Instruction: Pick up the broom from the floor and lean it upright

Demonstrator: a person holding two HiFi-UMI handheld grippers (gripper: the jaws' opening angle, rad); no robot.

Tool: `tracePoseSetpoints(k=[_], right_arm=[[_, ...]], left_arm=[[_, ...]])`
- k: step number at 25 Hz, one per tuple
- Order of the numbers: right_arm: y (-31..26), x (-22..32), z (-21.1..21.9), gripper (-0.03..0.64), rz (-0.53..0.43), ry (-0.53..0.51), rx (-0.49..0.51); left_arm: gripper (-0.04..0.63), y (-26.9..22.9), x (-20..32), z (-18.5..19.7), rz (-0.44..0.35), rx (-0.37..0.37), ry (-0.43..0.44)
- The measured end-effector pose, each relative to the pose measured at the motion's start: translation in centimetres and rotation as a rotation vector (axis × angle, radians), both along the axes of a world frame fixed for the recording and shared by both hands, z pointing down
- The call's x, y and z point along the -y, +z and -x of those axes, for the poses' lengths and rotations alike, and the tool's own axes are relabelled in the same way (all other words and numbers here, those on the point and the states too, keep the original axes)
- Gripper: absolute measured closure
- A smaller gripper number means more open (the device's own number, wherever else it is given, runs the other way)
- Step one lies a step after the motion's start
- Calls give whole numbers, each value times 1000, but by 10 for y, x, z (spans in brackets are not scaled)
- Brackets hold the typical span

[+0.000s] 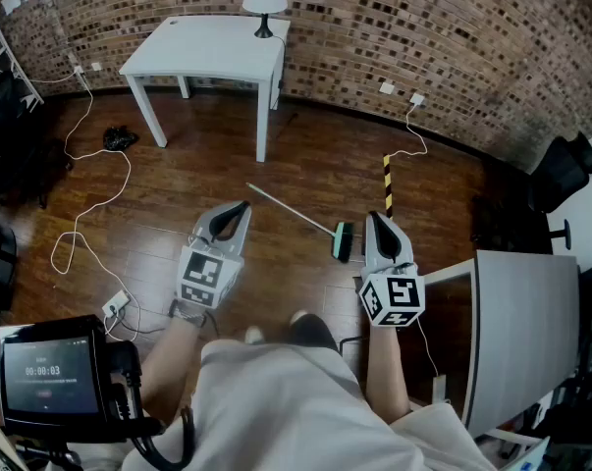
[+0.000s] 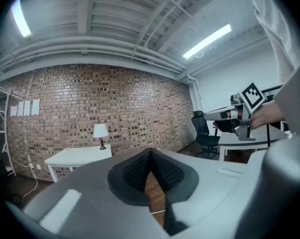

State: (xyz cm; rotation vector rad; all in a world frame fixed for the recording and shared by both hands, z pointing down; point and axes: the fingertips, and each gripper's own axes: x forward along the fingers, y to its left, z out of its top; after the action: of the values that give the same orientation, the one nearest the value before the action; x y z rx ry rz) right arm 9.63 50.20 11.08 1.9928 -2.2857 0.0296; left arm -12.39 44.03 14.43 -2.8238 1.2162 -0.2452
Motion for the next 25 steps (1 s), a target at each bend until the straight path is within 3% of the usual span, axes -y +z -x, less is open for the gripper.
tracePoseSetpoints(k=[7,17,25], right_arm=[[29,34,-11,603,24,7,43],[54,167,-91,603,34,-27,77],[44,264,-159,603,51,-51,74]], left_arm=[[594,22,31,-10,10,15,12],[594,48,165,-93,35,13,-16],[594,29,265,-166,26,-24,-75]])
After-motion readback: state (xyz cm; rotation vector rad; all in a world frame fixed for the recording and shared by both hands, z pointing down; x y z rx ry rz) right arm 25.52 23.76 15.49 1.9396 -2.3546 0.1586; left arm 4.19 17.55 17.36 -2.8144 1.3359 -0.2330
